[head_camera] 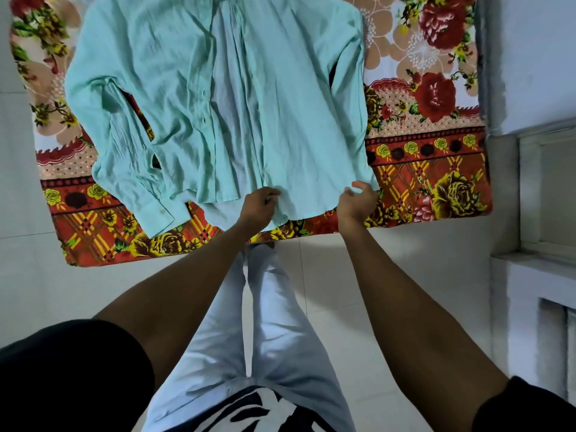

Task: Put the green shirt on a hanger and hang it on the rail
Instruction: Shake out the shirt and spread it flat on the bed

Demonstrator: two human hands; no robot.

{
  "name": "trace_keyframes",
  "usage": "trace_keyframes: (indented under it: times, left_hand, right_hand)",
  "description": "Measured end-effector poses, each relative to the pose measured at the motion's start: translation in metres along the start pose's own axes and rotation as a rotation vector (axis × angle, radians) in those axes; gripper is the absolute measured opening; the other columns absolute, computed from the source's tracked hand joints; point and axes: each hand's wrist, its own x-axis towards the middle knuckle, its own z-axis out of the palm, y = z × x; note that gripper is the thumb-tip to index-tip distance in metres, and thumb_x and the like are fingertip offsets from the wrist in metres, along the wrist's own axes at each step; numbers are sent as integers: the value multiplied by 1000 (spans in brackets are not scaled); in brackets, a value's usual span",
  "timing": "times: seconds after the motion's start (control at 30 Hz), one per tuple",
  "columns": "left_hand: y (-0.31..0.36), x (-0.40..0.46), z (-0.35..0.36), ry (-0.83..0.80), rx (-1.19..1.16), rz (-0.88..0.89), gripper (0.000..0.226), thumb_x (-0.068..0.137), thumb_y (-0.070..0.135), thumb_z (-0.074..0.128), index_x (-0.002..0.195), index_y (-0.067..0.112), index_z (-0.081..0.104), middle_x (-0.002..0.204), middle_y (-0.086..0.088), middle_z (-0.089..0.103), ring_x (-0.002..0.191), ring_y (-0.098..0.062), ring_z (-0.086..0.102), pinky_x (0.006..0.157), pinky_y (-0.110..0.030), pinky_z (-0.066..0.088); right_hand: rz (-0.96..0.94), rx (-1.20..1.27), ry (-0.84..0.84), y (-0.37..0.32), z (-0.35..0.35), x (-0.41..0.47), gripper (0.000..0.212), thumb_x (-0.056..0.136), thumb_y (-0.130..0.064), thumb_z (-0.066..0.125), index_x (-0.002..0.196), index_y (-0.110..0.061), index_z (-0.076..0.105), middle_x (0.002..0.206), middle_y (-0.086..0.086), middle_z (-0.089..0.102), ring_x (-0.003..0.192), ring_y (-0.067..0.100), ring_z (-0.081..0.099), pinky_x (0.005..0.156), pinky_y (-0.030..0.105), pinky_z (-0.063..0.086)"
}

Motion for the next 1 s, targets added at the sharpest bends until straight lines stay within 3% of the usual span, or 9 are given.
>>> trace_keyframes:
  times: [0.07,0.17,0.33,0.43,0.53,0.63,0.8,0.9,1.0]
  left_hand:
    - [-2,0,0,-64,-26,-35,35,98,6,55,130,8,67,128,-14,67,95,-21,63,76,-29,55]
    - [-7,1,-2,-149,-26,-113,39,95,9,62,134,13,65,129,-19,62,100,-33,67,82,-47,63]
    - [-15,1,-8,-256,47,-147,45,93,18,69,137,24,61,119,-15,68,89,-29,74,80,-42,63]
    - [-11,1,-24,-77,167,-111,39,93,35,67,132,29,64,92,-9,76,71,-28,75,68,-41,63]
    - [-17,6,-46,166,305,-38,40,92,40,60,131,30,66,91,-11,78,93,-33,72,79,-42,59]
    - [-31,11,-70,290,388,-87,44,91,31,64,135,21,61,109,-15,73,105,-39,67,83,-45,55]
    - [-61,13,-100,393,381,-226,56,81,26,75,129,7,52,127,-21,51,111,-43,56,80,-51,52]
    - [-81,18,-110,330,344,-309,32,84,24,70,105,1,64,115,-27,55,108,-44,57,81,-48,52]
    - [-93,11,-108,347,185,-185,20,84,19,60,81,-1,57,85,-28,60,81,-40,59,63,-40,39]
  right_hand:
    - [61,-138,-157,2,7,1,33,89,-7,70,122,-7,67,140,14,44,112,28,60,91,34,56]
    - [27,-266,-194,-3,17,-11,44,86,-9,70,130,-10,64,143,12,41,123,31,54,95,41,56]
    - [-279,-552,-93,-14,37,-50,60,84,-19,76,139,-17,52,160,13,26,145,33,29,111,49,37]
    - [-578,-586,-82,-28,55,-70,61,85,-21,74,141,-17,50,160,15,28,146,35,28,114,49,33]
    - [-717,-474,-405,-48,82,-84,44,90,-16,68,133,-12,59,144,13,47,136,33,44,109,47,44]
    - [-655,-391,-755,-63,113,-101,35,92,-11,66,126,-7,67,126,14,66,119,33,62,101,46,53]
    - [-511,-416,-891,-78,156,-124,47,90,-16,71,135,-5,60,129,18,67,120,33,64,105,44,51]
    - [-426,-391,-912,-81,174,-136,50,93,-22,71,138,-4,56,130,18,66,118,31,64,101,37,51]
    - [-298,-325,-883,-81,184,-145,50,93,-39,71,128,-6,62,115,12,71,106,26,68,88,32,53]
